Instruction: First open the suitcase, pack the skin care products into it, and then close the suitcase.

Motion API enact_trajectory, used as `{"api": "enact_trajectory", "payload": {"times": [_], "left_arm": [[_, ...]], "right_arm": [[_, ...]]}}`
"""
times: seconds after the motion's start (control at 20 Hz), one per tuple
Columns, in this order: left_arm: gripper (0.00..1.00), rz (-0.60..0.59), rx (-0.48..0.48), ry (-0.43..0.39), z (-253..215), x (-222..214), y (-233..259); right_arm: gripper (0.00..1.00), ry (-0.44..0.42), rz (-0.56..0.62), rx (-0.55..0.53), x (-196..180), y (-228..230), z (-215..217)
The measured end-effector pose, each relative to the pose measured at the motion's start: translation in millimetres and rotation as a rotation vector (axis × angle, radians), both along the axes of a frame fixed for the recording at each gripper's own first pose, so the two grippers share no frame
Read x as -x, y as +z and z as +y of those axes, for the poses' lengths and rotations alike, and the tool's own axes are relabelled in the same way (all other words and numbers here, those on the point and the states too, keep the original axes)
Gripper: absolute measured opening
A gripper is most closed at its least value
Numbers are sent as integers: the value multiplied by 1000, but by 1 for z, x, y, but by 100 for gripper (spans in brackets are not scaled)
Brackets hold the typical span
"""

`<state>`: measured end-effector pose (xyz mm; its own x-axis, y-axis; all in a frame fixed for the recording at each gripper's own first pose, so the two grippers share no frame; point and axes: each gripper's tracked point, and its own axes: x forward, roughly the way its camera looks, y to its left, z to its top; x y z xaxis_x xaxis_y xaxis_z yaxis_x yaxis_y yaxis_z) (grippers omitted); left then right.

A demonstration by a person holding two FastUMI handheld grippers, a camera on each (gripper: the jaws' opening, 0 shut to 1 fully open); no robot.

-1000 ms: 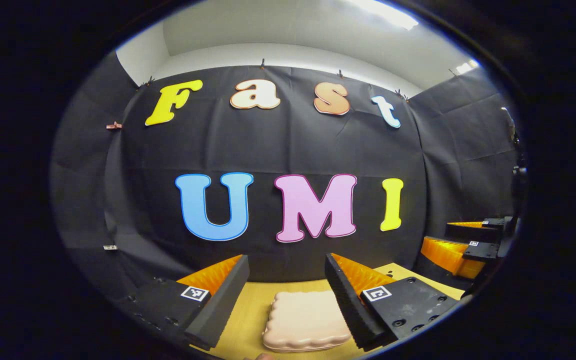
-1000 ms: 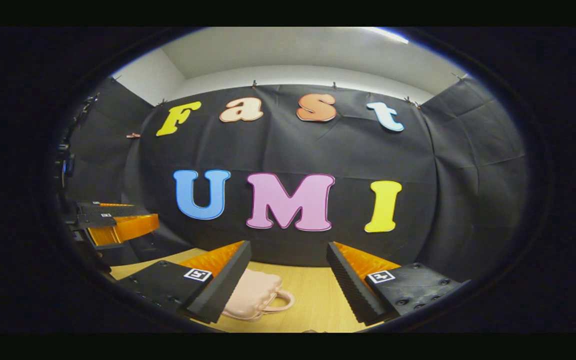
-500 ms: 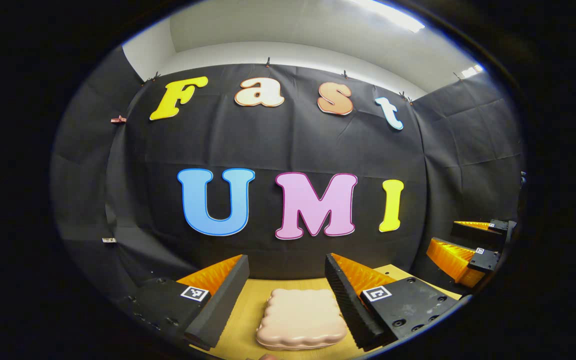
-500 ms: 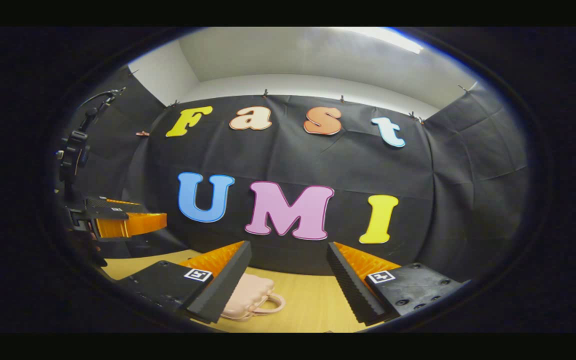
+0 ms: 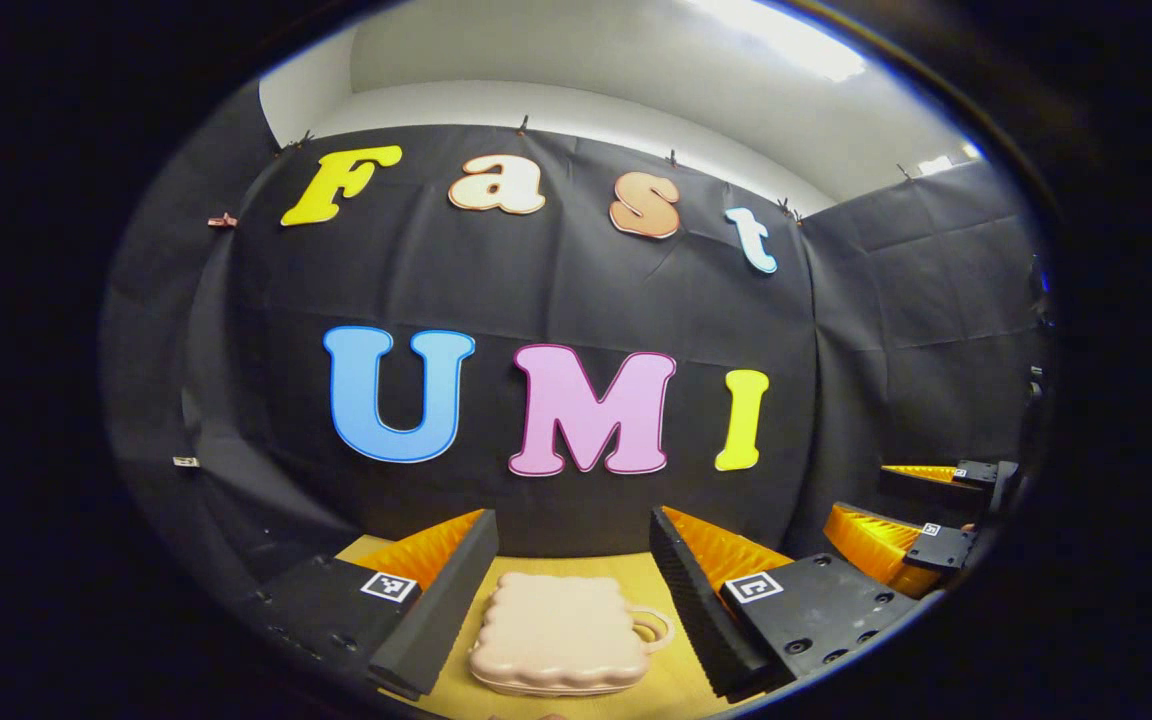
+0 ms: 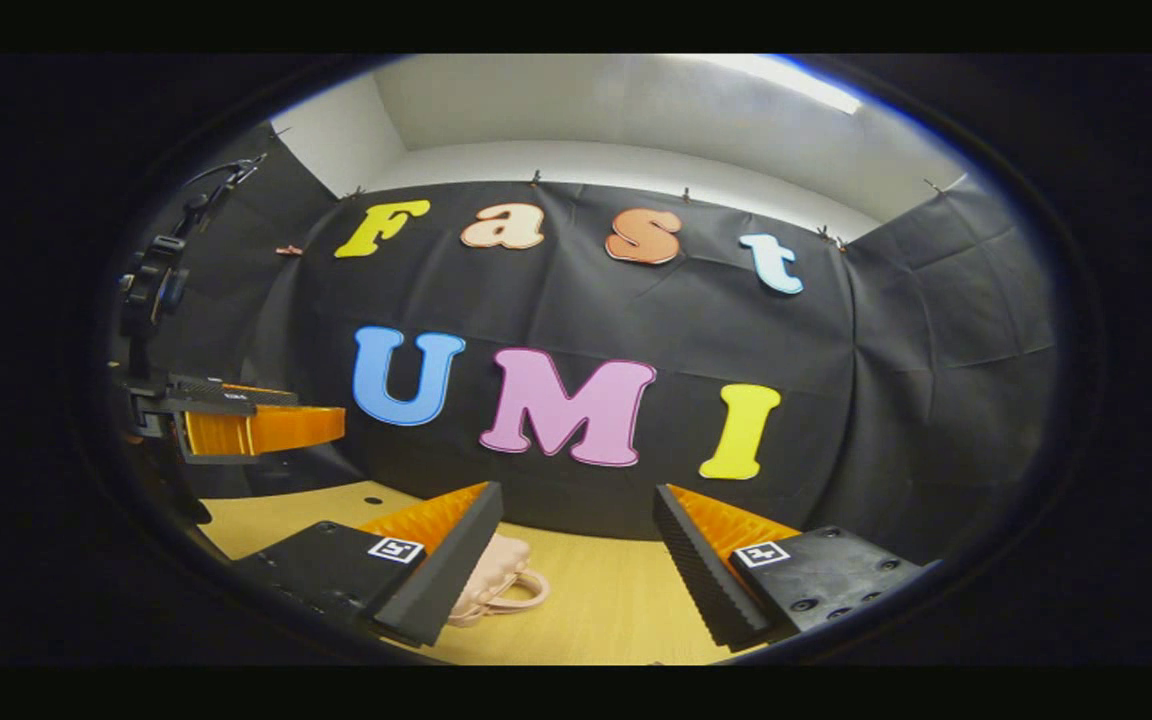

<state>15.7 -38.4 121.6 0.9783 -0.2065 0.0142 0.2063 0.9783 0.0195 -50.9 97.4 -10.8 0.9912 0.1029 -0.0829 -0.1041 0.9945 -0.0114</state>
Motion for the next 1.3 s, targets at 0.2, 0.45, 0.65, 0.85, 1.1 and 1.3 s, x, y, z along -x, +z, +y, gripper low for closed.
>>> {"api": "enact_trajectory", "payload": {"times": [0.2,0.45,0.65,0.85,1.1,1.3], "left_arm": [[96,-8,-11,1,-5,-2,-1],[96,15,-27,3,-8,-1,-6],[96,4,-32,29,-1,-1,-3],[96,3,-16,69,5,-2,0],[96,-14,-10,72,-2,-2,6],[95,-16,-43,75,-3,2,2]], "right_arm": [[96,-21,38,-37,6,-8,-4],[96,-12,37,-23,8,-7,-4],[96,-2,33,-27,8,-6,-2],[96,-14,50,-37,5,-11,-7],[96,-18,79,-43,2,-17,-6],[96,-6,72,-40,1,-15,-1]]}}
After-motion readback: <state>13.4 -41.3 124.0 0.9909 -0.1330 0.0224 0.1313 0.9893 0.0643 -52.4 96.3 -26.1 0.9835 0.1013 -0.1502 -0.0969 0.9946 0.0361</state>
